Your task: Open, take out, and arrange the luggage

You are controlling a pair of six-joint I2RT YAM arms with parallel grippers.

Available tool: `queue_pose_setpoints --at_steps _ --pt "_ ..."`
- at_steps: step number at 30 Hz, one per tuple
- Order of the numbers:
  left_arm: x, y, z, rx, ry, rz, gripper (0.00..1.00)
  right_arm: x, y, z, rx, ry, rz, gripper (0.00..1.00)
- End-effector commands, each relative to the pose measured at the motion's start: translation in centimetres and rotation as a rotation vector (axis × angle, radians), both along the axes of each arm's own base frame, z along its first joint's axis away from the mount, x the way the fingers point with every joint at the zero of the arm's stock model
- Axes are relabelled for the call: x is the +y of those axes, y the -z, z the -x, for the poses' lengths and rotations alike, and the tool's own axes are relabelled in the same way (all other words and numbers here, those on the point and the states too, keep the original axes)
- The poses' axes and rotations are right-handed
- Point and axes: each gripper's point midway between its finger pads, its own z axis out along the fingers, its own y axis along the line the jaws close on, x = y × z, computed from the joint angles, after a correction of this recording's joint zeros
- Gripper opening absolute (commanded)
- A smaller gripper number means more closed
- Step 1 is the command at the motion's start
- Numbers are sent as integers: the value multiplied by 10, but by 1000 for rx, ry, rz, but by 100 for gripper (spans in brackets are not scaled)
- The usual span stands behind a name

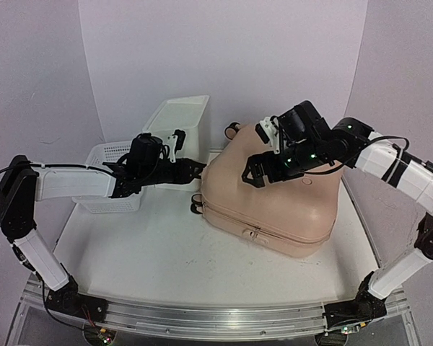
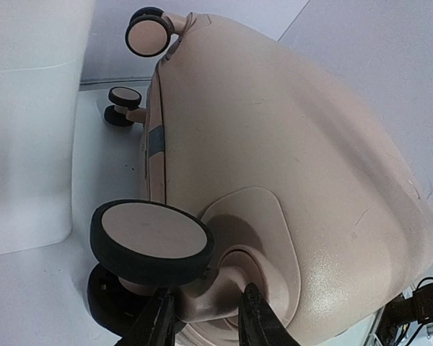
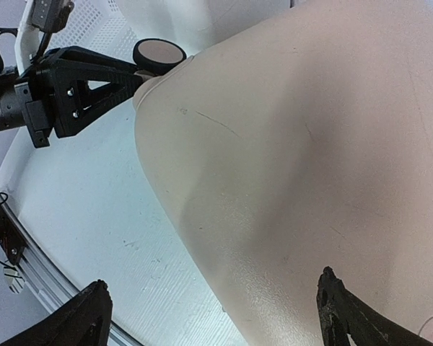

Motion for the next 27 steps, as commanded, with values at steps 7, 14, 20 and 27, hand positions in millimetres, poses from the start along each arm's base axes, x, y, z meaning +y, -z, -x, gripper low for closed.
queue_pose_setpoints --at_steps 7,14,20,27 --pt "-119 7 107 94 414 78 29 -17 -18 19 -106 -144 70 98" --pt "-145 6 144 69 494 74 34 -30 -13 19 -308 -398 298 98" --pt "-99 -15 151 -16 450 57 66 -29 -11 17 -484 -581 445 98" --pt "-17 -14 139 38 328 58 85 -6 6 16 -570 -716 600 98"
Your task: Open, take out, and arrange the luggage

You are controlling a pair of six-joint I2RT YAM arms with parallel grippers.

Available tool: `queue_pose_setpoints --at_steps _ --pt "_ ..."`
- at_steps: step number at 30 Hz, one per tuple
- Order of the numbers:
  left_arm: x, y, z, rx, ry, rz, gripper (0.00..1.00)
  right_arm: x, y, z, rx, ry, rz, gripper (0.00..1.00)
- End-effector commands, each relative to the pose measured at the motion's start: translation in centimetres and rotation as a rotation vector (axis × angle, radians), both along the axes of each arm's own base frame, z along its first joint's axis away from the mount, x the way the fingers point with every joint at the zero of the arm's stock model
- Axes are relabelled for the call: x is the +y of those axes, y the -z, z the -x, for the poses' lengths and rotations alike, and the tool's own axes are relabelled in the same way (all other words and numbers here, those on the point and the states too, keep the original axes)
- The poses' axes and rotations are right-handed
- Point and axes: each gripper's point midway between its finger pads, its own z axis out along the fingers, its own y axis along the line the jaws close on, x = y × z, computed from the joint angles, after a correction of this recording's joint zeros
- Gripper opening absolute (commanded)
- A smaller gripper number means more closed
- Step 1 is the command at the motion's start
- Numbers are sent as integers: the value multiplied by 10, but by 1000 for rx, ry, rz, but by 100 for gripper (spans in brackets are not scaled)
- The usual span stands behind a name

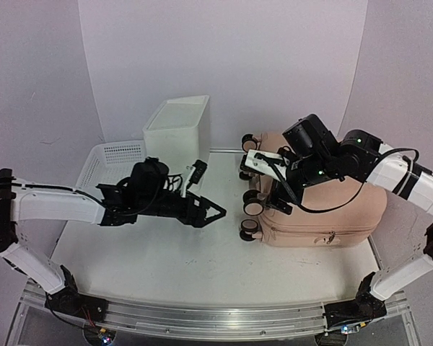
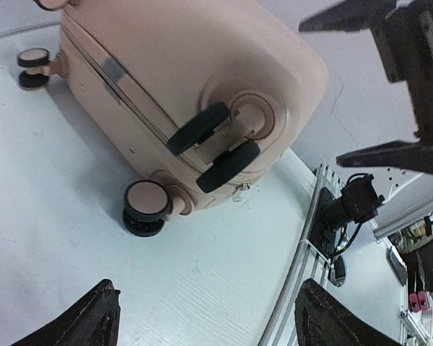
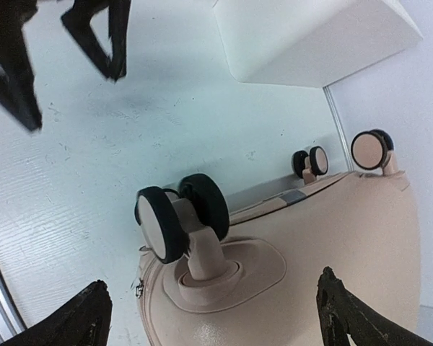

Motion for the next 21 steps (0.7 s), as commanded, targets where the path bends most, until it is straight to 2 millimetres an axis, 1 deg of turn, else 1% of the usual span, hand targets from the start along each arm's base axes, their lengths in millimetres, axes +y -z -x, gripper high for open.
queue_pose_setpoints --at_steps 1,3,6,7,9,10,12,17,18,20,21 --pt "39 -24 -7 -13 -53 60 85 22 -7 -14 -149 -93 90 98" --pt "46 -22 -5 -18 -43 59 86 27 0 -20 -149 -105 135 98" --pt "49 -17 0 -14 -21 53 86 35 14 -18 -97 -171 202 98" --pt "49 -16 2 -9 -18 51 86 35 22 -20 -85 -182 239 98" --pt "50 -13 4 0 -13 50 86 35 33 -30 -88 -166 304 98" --pt "50 -13 5 2 -9 50 86 34 41 -33 -74 -162 343 98" --pt "52 -13 8 3 -2 52 86 33 50 -36 -59 -164 390 98" --pt "56 -11 11 -12 3 50 86 30 64 -47 -48 -167 484 98" --pt "56 -10 12 -13 6 46 86 31 64 -50 -50 -165 494 98" --pt "57 -6 13 -8 6 39 86 32 68 -56 -55 -155 512 94" --pt "58 -4 13 -4 7 37 86 33 67 -59 -57 -149 513 90"
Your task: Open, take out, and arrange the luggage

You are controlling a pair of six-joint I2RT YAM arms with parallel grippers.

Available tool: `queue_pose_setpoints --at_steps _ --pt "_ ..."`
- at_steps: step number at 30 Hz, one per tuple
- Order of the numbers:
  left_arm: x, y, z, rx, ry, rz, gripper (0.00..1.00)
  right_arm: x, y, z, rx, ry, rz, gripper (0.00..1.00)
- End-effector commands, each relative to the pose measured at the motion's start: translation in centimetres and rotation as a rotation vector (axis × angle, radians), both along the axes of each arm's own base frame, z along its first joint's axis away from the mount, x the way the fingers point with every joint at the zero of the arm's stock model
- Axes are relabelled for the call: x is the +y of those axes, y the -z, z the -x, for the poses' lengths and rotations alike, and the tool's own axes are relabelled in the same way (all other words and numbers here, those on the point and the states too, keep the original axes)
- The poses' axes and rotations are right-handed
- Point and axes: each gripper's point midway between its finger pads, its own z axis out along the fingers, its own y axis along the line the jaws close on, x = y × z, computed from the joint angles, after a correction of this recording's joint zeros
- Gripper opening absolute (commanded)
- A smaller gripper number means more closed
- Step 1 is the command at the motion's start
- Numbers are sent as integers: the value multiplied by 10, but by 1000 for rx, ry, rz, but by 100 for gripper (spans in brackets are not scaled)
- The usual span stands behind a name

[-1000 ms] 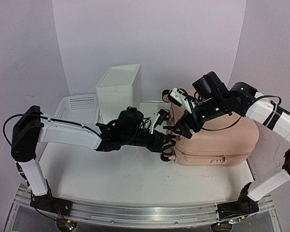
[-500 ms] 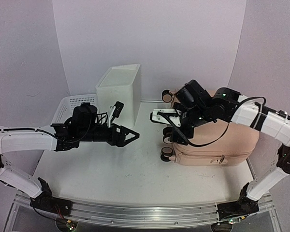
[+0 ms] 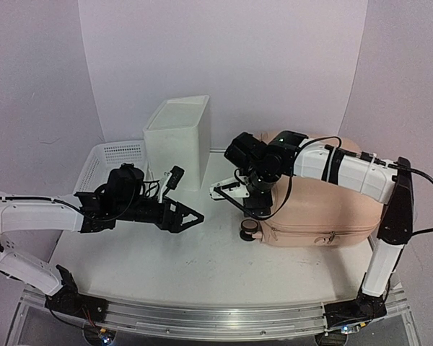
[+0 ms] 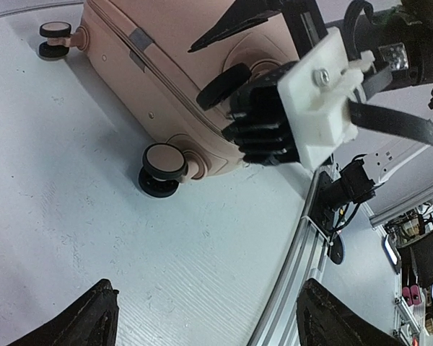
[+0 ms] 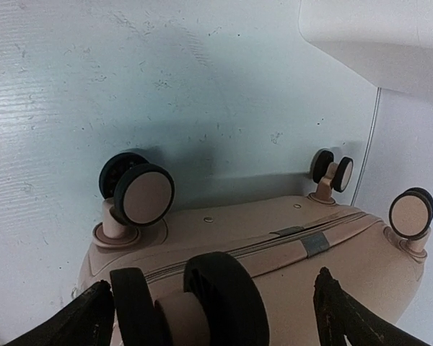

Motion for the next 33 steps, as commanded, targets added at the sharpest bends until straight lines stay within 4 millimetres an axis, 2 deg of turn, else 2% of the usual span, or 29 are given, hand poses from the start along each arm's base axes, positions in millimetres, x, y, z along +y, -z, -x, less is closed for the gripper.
queue_pose_setpoints --at_steps 1,3,6,8,10,13,15,17,20,23,26,30,33 --pt "1 -9 7 -27 28 28 85 1 -14 -18 -55 20 21 83" --pt "2 -5 7 -17 25 23 85 4 -17 -22 -62 35 17 67" --pt "2 3 4 -14 12 3 85 2 -17 -30 -95 85 34 48" --pt "0 7 1 -28 10 -11 85 -2 -16 -35 -116 121 51 40" --pt "0 10 -6 -68 -25 -30 85 -3 -21 -39 -141 175 28 20" --pt "-8 13 -10 -190 -55 -22 84 1 -36 -48 -228 281 -67 13" --pt "-20 9 -11 -256 -50 37 84 2 -53 -58 -361 337 -115 9" --pt "-38 1 -9 -333 -14 110 84 6 -72 -67 -536 366 -172 0" --pt "-75 2 -7 -368 87 170 84 16 -94 -71 -712 370 -259 2" --pt "-110 15 -4 -392 162 191 83 26 -114 -69 -727 401 -377 4" --pt "-128 24 -9 -437 138 238 83 39 -116 -56 -605 364 -507 8" --pt "-148 29 -11 -481 94 326 82 42 -111 -53 -558 383 -550 10" --pt "-161 47 -17 -489 45 324 74 45 -110 -50 -523 394 -592 10"
